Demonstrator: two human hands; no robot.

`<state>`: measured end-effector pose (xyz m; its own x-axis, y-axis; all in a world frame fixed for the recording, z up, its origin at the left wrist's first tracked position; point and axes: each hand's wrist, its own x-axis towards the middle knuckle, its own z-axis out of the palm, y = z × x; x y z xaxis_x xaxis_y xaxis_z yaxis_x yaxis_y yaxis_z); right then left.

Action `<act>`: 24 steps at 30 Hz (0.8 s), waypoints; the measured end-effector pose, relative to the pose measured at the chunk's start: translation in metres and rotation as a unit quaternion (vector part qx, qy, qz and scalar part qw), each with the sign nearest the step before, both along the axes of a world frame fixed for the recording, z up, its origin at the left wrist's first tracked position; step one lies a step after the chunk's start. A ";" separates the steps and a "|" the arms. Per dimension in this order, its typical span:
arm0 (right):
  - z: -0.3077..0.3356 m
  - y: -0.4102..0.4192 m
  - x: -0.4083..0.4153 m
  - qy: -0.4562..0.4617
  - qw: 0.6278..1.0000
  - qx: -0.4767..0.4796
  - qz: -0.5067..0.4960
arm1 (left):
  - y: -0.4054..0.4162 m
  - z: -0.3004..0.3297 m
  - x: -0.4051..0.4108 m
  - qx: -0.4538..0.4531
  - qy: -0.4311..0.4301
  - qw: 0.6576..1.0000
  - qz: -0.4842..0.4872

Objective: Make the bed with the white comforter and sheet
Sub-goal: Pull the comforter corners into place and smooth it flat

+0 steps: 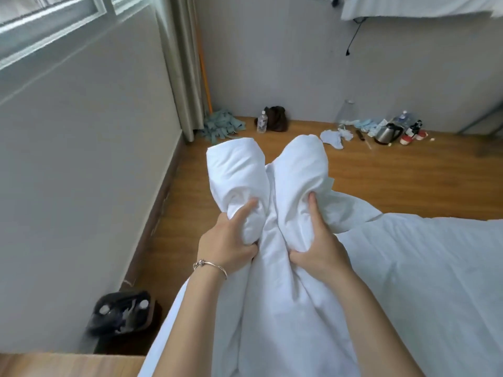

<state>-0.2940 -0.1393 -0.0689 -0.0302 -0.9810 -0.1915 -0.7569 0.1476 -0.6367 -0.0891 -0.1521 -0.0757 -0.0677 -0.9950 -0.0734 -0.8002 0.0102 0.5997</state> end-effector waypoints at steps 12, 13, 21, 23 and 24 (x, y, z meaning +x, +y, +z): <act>-0.029 -0.281 -0.116 -0.118 0.989 -0.063 -0.067 | -0.316 -0.005 -0.121 -0.035 -0.019 0.997 -0.071; -0.029 -0.303 -0.125 -0.123 0.987 -0.069 -0.073 | -0.339 -0.001 -0.130 -0.041 -0.019 0.996 -0.072; -0.049 -0.438 -0.212 -0.153 0.951 -0.071 -0.258 | -0.510 -0.008 -0.241 -0.048 -0.034 0.985 -0.164; -0.062 -0.468 -0.237 -0.149 0.936 -0.066 -0.311 | -0.552 -0.019 -0.279 -0.052 -0.032 0.977 -0.205; -0.069 -0.485 -0.249 -0.148 0.928 -0.064 -0.336 | -0.574 -0.024 -0.299 -0.056 -0.033 0.972 -0.225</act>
<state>-0.5428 -0.6243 -0.1379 -0.6080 -0.7749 -0.1727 -0.3095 0.4317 -0.8472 -0.3878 -0.7262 -0.0992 -0.4974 -0.8674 0.0149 -0.7357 0.4309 0.5226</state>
